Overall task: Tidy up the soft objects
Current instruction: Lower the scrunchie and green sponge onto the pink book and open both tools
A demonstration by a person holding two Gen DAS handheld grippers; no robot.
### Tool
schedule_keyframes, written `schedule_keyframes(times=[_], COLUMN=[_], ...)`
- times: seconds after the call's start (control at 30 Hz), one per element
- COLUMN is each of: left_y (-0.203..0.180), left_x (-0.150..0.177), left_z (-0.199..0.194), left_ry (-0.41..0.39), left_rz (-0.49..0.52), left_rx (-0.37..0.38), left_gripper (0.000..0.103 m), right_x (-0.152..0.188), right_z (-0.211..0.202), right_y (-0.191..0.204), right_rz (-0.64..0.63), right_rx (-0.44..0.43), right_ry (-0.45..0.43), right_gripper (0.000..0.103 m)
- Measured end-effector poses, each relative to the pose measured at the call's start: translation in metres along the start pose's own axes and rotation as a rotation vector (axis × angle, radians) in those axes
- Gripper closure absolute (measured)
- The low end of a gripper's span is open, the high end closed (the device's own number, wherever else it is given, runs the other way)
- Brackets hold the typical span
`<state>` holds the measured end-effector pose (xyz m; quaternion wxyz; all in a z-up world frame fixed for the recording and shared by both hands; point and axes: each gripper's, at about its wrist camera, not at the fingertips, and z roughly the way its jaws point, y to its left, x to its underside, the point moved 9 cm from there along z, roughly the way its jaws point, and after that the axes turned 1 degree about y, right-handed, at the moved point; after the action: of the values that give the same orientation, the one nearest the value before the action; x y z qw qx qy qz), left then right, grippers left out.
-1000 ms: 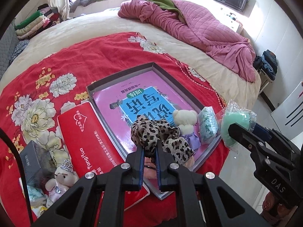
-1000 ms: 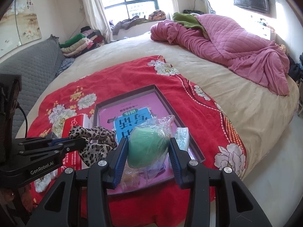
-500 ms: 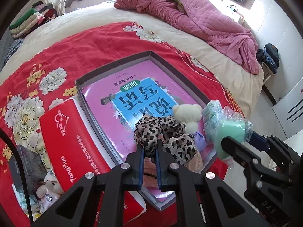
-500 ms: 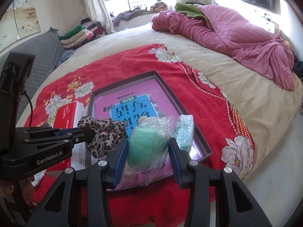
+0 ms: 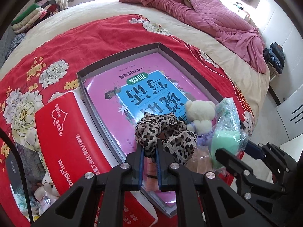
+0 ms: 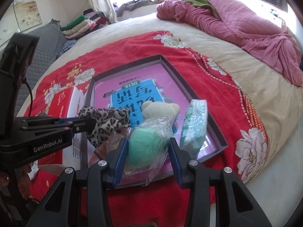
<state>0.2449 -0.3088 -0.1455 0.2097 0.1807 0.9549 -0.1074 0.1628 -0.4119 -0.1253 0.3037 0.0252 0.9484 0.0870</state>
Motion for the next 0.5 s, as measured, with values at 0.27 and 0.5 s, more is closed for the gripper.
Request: schedule_keyframes(times=[0.27, 0.5], left_y=[0.003, 0.004], left_x=[-0.004, -0.004], left_z=[0.000, 0.003], left_ry=[-0.011, -0.002], left_rz=[0.007, -0.005], left_rx=[-0.017, -0.002], left_gripper=[0.090, 0.090], right_x=[0.009, 0.013], right_z=[0.015, 0.023], right_y=[0.011, 0.007], right_rz=[-0.024, 0.002], right_rx=[-0.012, -0.011], right_ry=[0.030, 0.047], right_gripper=[0.059, 0.059])
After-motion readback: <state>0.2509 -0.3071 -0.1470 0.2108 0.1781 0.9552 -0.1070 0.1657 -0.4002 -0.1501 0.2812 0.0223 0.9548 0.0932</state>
